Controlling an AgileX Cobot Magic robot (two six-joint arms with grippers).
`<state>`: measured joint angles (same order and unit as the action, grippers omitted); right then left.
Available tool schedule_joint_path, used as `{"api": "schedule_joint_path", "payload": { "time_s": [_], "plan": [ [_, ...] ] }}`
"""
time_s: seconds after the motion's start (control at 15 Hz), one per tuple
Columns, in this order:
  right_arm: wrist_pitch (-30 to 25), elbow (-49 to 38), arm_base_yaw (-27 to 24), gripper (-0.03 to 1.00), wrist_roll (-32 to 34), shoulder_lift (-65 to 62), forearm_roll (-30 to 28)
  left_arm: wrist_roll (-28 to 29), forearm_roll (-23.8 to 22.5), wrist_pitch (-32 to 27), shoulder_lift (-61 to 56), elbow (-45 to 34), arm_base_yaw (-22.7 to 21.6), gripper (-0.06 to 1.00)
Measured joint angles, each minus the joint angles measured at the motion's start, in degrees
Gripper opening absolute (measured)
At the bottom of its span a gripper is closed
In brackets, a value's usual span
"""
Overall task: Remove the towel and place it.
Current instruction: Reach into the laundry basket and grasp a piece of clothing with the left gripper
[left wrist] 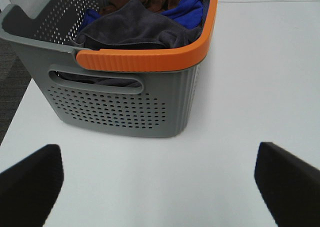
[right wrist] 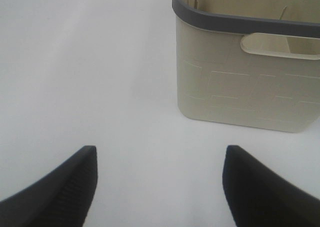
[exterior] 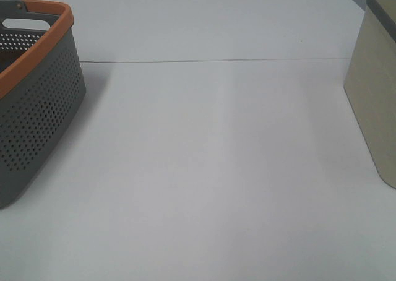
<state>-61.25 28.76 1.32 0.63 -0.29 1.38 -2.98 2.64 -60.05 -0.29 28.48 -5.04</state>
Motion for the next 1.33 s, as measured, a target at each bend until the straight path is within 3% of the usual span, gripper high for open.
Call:
{"api": "schedule_joint_path", "payload": {
  "time_s": [1.0,1.07,1.13,1.33],
  "plan": [
    [0.0,0.0,0.0,0.63,0.0,0.0,0.0,0.0,0.5,-0.3,2.0,1.1,0.0,0.98],
    [0.0,0.0,0.0,0.63,0.0,0.0,0.0,-0.1,0.4,-0.9,5.3,3.4,0.0,0.98],
    [0.0,0.0,0.0,0.63,0.0,0.0,0.0,-4.0,0.3,-2.5,14.4,10.8,0.0,0.98],
    [0.0,0.0,0.0,0.63,0.0,0.0,0.0,-12.5,0.4,-5.0,27.8,22.6,0.0,0.98]
  ]
}}
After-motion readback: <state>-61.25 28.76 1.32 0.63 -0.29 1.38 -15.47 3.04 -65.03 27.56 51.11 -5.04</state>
